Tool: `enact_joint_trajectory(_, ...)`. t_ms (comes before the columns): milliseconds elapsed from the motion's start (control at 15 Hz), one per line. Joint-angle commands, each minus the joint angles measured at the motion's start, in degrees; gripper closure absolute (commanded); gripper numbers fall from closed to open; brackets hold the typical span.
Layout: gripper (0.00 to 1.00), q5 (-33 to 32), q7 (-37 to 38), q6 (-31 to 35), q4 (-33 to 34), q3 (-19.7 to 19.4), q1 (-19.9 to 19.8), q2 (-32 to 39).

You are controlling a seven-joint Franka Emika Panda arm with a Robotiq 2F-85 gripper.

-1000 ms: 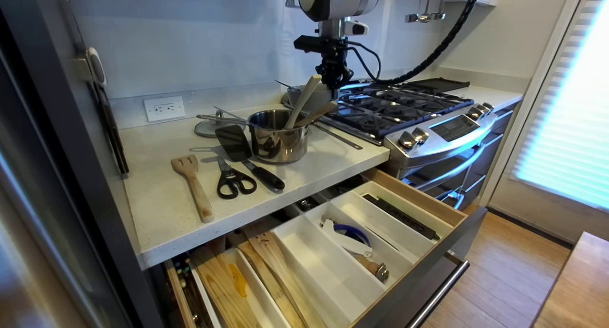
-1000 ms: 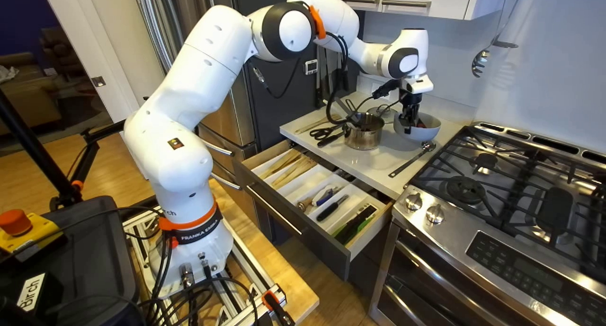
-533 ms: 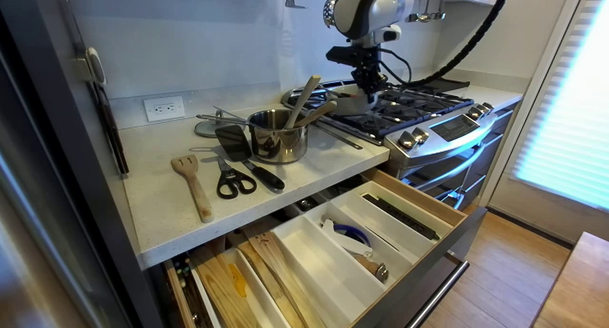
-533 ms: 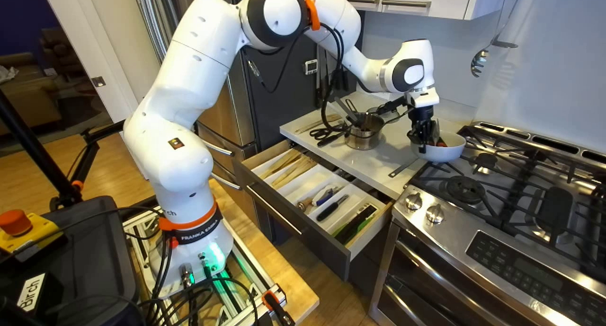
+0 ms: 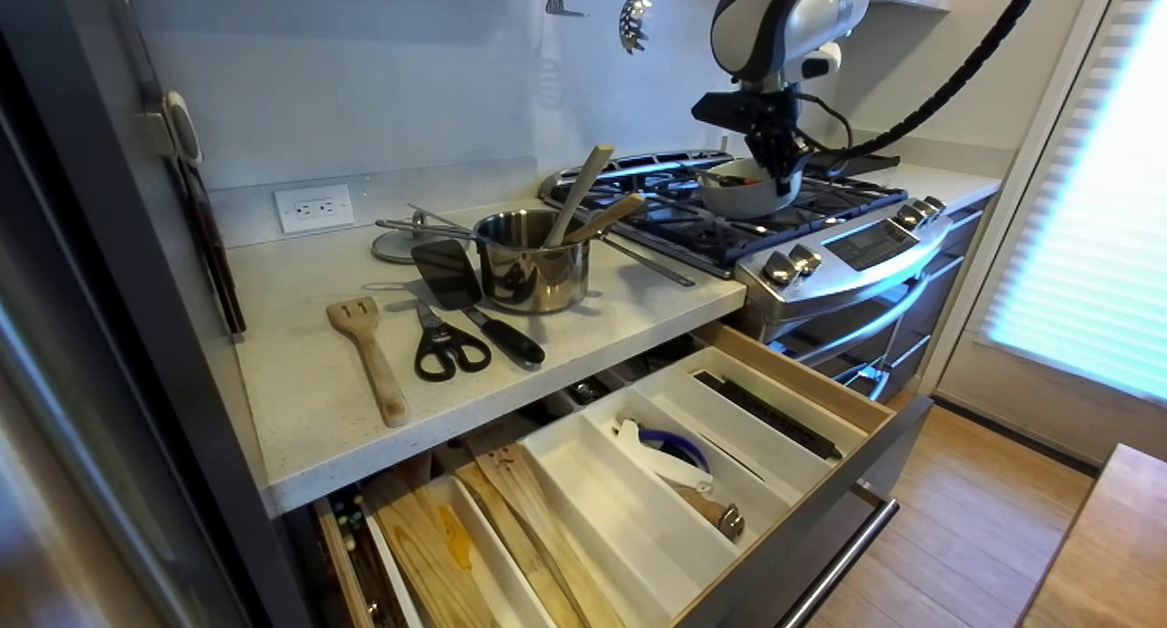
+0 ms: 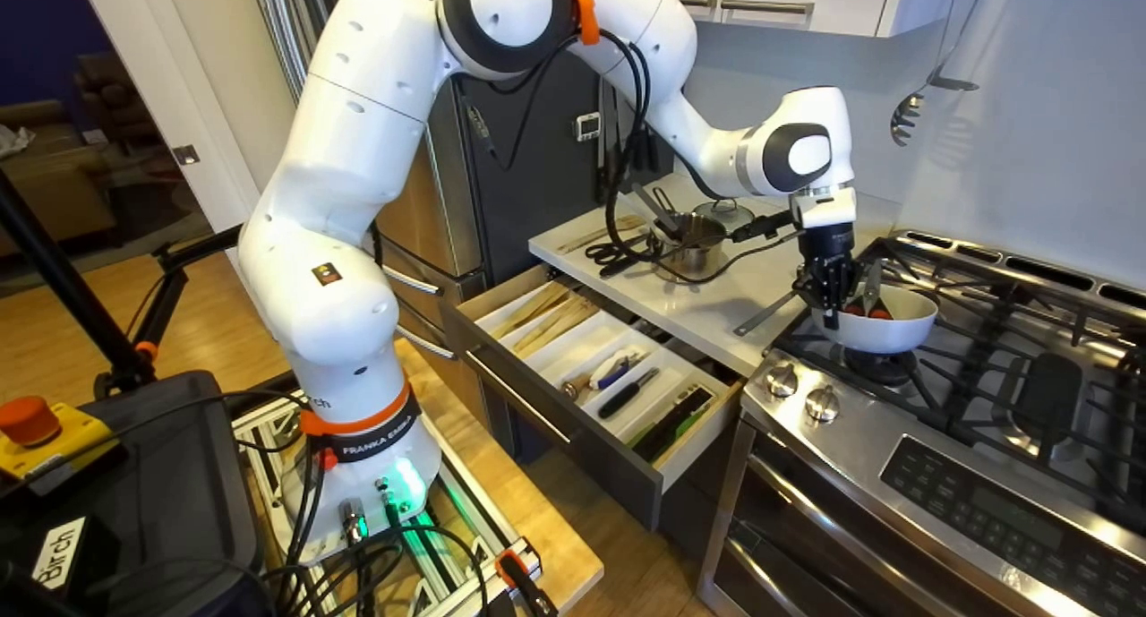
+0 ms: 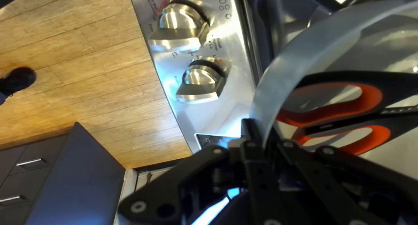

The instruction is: Put the grey bowl on the front left plate of the stove

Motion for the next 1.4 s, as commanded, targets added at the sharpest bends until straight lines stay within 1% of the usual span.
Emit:
enact_joint_trajectory(0, 0.98, -0.5, 0.5, 1.6, 1.0, 2.4, -2.7, 0.5)
enact_joint_trajectory(133, 0.98, -0.5, 1.5, 1.7, 2.1, 2.2, -3.3, 1.5)
enact_joint_trajectory(400, 0.98, 1.1, 0.2, 5.1, 4.9, 2.4, -7.0, 3.8)
enact_joint_trajectory(533, 0.98, 2.9, -1.9, 8.3, 7.0, 3.6, -9.7, 5.0)
enact_joint_trajectory(600, 0.98, 5.1, -3.2, 10.1, 8.1, 5.1, -11.5, 5.9)
enact_joint_trajectory(733, 0.98, 9.4, -6.2, 10.5, 10.3, 7.5, -14.0, 6.9)
enact_joint_trajectory(867, 0.98, 13.2, -10.2, 8.8, 12.6, 9.9, -15.6, 7.8)
enact_joint_trajectory(1000, 0.98, 15.6, -12.6, 7.5, 12.9, 10.9, -15.7, 7.3)
enact_joint_trajectory(1200, 0.98, 16.0, -12.4, 3.9, 12.7, 9.8, -14.1, 5.8)
enact_joint_trajectory(1333, 0.98, 16.4, -13.2, 0.1, 13.5, 10.5, -14.4, 5.7)
